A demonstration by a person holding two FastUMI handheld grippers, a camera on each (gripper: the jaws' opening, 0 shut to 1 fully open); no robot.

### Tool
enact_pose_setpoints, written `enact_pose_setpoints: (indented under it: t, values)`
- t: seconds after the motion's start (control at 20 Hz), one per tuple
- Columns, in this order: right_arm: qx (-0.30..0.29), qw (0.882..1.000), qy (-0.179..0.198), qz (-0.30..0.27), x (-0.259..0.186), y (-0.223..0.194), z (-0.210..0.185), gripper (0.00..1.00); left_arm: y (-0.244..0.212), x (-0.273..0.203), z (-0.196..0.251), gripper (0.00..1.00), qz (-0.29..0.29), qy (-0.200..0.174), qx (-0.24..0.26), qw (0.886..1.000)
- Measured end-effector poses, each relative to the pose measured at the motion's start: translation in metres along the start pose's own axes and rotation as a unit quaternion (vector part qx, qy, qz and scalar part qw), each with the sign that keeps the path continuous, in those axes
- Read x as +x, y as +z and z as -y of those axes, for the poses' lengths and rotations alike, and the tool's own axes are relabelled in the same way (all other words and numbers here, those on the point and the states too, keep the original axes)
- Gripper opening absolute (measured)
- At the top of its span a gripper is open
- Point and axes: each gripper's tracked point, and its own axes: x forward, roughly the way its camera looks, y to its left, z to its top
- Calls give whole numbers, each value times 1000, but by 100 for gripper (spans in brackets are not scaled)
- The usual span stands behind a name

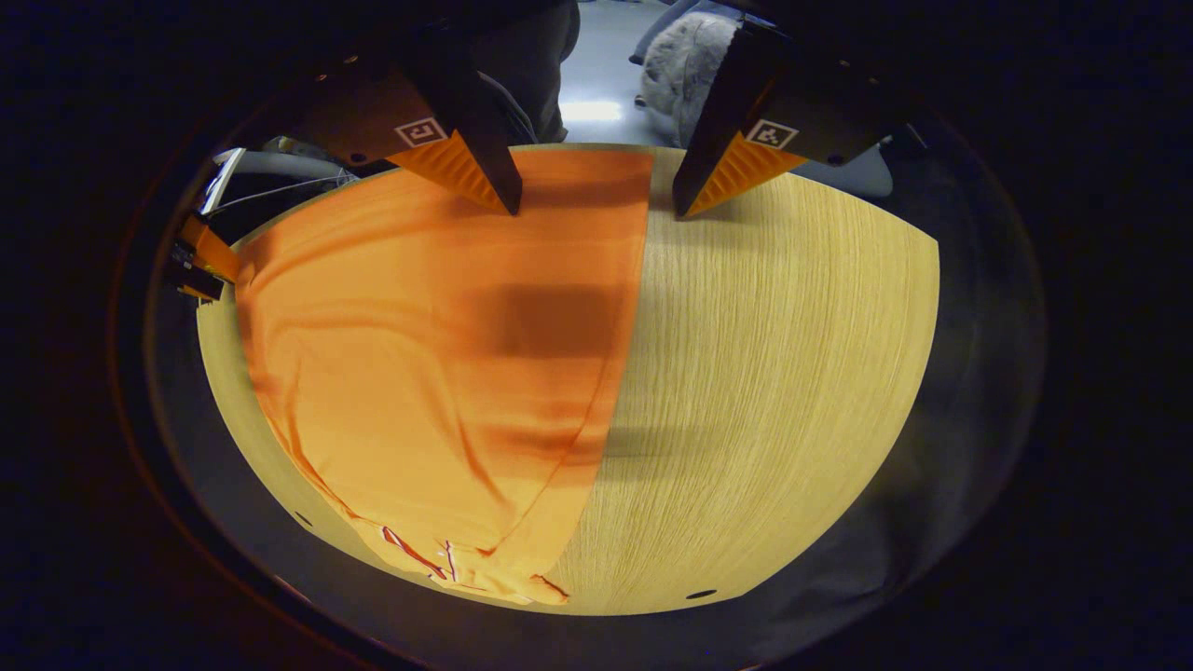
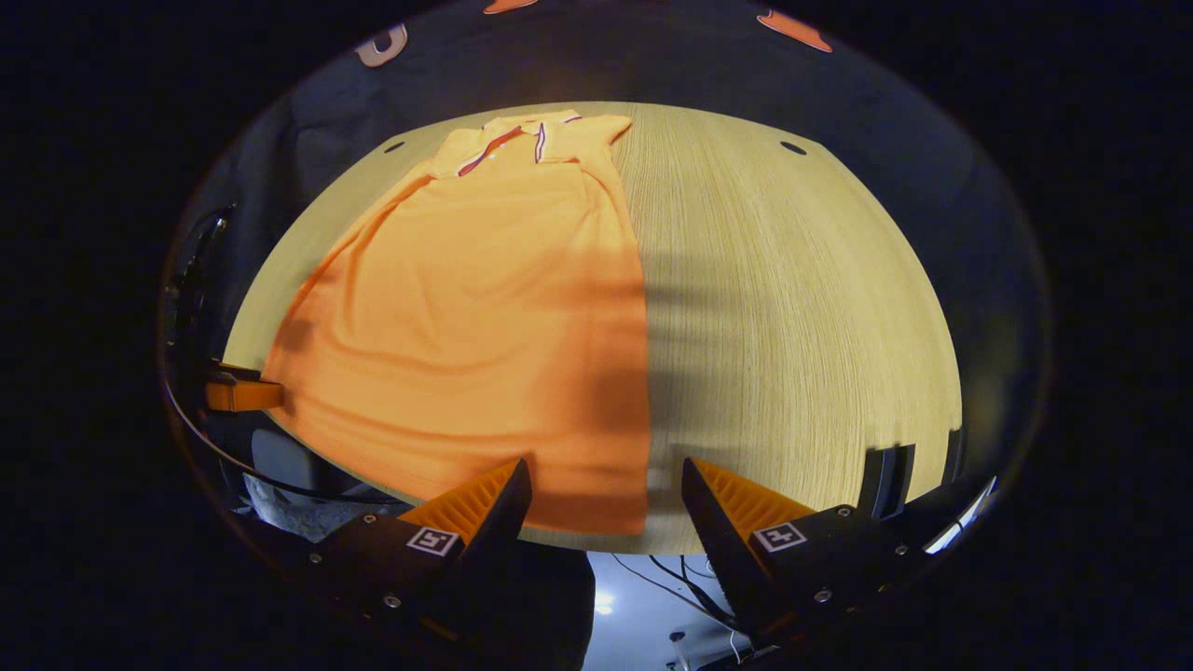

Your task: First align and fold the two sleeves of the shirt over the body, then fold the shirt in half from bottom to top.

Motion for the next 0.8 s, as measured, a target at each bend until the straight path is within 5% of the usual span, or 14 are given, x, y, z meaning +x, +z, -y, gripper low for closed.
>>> enact_pose_setpoints:
  t: [0.5,0.6,0.75,0.8]
  values:
    - [-15,997,7,-78,10,-15,-7,94,4,4,-3,100,-45,7,-17,999]
    - [-23,995,10,-94,9,-17,-15,85,3,5,-2,100,-53,7,-17,998]
    - [-14,993,15,-117,9,-19,-19,42,9,10,3,100,-43,7,-15,999]
    - [-12,992,18,-124,9,-19,-19,40,11,11,5,100,-47,7,-14,999]
